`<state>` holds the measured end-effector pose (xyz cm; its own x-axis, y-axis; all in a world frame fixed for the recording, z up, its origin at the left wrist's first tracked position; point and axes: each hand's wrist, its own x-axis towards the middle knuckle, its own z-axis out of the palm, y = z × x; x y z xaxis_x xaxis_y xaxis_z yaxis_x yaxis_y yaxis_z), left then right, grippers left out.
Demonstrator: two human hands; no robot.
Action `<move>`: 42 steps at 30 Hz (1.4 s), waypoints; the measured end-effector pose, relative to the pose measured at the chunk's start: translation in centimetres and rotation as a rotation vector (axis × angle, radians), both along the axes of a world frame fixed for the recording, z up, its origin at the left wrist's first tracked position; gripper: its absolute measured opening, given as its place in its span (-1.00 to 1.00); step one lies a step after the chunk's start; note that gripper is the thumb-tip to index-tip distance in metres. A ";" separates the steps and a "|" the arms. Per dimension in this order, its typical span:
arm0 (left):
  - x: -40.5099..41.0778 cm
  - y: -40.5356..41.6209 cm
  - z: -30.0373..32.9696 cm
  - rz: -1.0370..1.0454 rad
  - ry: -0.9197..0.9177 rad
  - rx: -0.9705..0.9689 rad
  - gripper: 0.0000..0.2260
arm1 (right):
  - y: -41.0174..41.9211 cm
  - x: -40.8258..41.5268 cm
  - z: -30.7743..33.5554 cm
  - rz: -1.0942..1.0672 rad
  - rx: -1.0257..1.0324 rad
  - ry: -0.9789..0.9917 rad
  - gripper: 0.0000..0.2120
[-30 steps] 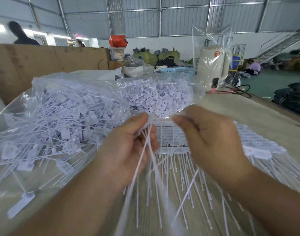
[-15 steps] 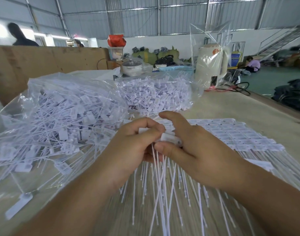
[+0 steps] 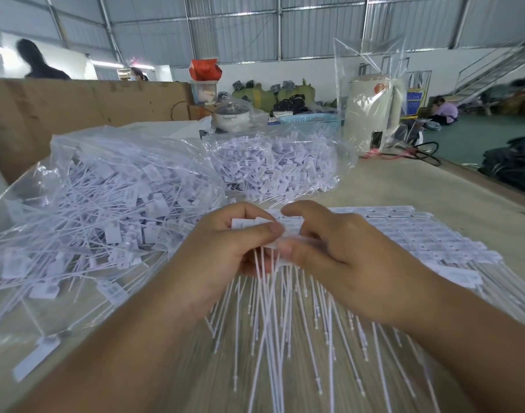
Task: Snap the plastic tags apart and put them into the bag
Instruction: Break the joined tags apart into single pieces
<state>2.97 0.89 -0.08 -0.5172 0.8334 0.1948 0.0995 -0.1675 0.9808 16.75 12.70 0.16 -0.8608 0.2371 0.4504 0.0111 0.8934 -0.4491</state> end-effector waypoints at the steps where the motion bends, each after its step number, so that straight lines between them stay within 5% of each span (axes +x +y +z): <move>1: -0.2 0.0 0.1 0.011 -0.015 0.006 -0.92 | 0.1 0.1 0.2 -0.006 -0.010 0.019 -0.57; 5: -1.0 -0.2 0.5 0.064 -0.091 0.057 -0.92 | 0.2 0.3 0.7 -0.068 0.148 -0.040 -0.73; 12: -1.4 -0.4 -0.1 0.055 0.138 -0.009 -0.72 | 0.1 0.3 0.6 -0.063 0.154 -0.187 -0.70; 23: 1.1 0.1 0.7 0.125 -0.182 0.219 -0.82 | -1.3 -0.3 0.6 -0.188 0.132 0.043 -0.65; 35: 0.5 -0.1 0.1 0.343 -0.045 0.300 -0.94 | 1.3 -0.7 0.4 -0.450 -0.116 0.260 -0.56; 42: 0.4 0.1 -0.5 0.238 0.046 0.085 -0.93 | -0.2 -0.3 0.2 -0.177 -0.010 0.114 -0.74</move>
